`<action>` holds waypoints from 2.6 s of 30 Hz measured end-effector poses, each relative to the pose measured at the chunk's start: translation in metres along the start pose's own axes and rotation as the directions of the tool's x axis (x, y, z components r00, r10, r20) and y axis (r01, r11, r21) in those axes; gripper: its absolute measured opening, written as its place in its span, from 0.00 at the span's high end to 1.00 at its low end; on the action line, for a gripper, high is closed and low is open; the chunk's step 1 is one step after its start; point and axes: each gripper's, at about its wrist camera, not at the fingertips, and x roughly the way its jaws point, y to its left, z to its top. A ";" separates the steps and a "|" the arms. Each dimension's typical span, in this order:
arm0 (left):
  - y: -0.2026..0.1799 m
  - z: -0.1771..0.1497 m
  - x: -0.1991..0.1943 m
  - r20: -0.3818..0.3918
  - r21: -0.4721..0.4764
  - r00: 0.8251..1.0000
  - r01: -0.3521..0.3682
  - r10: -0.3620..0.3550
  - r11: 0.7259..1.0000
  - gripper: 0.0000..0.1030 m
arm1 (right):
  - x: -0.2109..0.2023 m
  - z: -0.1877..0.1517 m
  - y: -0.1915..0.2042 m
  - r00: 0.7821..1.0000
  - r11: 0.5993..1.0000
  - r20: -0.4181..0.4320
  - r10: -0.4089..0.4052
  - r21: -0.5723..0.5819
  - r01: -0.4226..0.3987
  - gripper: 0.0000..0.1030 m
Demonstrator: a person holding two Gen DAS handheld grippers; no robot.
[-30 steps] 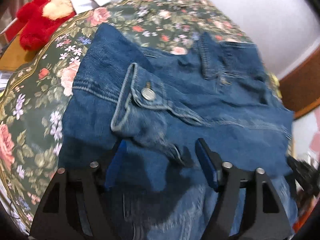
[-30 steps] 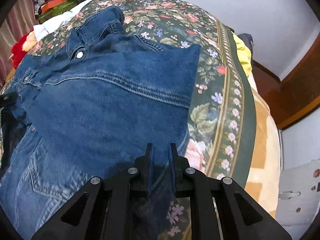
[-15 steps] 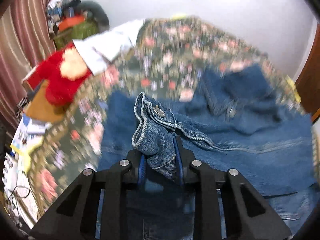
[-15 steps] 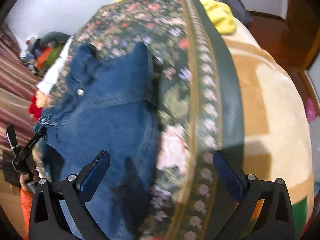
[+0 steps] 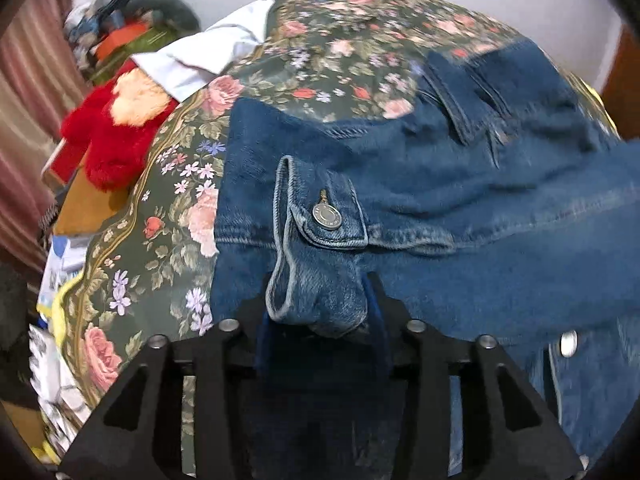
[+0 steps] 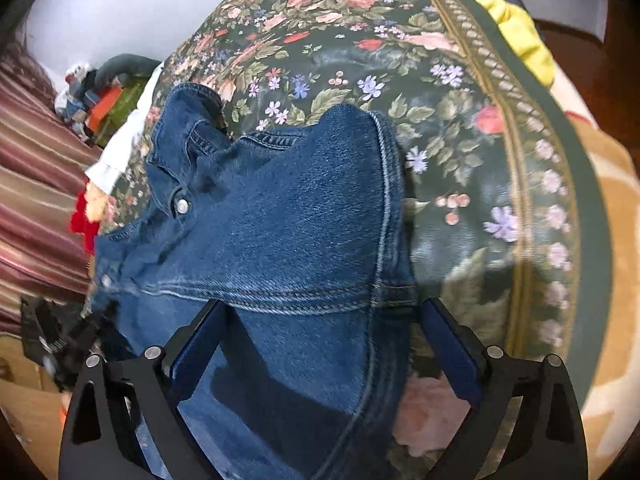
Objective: Fold large clothes
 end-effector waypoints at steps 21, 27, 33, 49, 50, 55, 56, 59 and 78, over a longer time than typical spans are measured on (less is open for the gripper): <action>0.067 0.070 0.050 -0.001 -0.182 0.998 -0.069 0.070 0.981 0.80 | 0.016 0.063 0.001 0.987 0.999 0.159 -0.003 -0.032 0.008 0.81; 0.068 0.063 0.050 0.023 -0.165 0.997 -0.066 0.071 0.984 0.79 | 0.037 0.084 -0.002 0.986 0.996 0.147 -0.076 -0.025 0.080 0.81; 0.062 0.061 0.035 -0.010 -0.115 0.997 -0.075 0.074 0.991 0.66 | 0.029 0.074 0.003 0.987 0.989 0.092 -0.134 -0.055 0.140 0.81; 0.011 0.002 -0.010 -0.023 -0.015 0.999 -0.031 0.031 0.999 0.29 | -0.027 -0.018 0.057 0.989 0.955 0.040 -0.142 -0.256 0.148 0.81; 0.009 -0.003 -0.004 -0.038 -0.005 0.998 -0.053 0.053 0.999 0.28 | -0.021 -0.025 0.059 0.988 0.949 0.011 -0.153 -0.277 0.150 0.81; 0.021 -0.021 -0.007 -0.067 -0.076 0.998 -0.026 0.020 0.997 0.27 | -0.019 -0.054 0.053 0.980 0.931 -0.005 -0.198 -0.313 0.186 0.81; 0.023 -0.024 -0.011 -0.067 -0.080 0.997 -0.030 0.025 0.996 0.27 | -0.024 -0.058 0.048 0.981 0.938 -0.021 -0.193 -0.298 0.178 0.81; 0.033 -0.037 -0.030 -0.044 -0.104 0.999 -0.032 0.028 0.994 0.27 | -0.040 -0.068 0.037 0.981 0.949 -0.032 -0.192 -0.260 0.177 0.81; 0.080 -0.174 -0.086 -0.091 -0.289 0.983 0.127 -0.160 0.949 0.25 | -0.135 -0.209 0.032 0.999 0.997 -0.029 -0.014 -0.081 0.011 0.80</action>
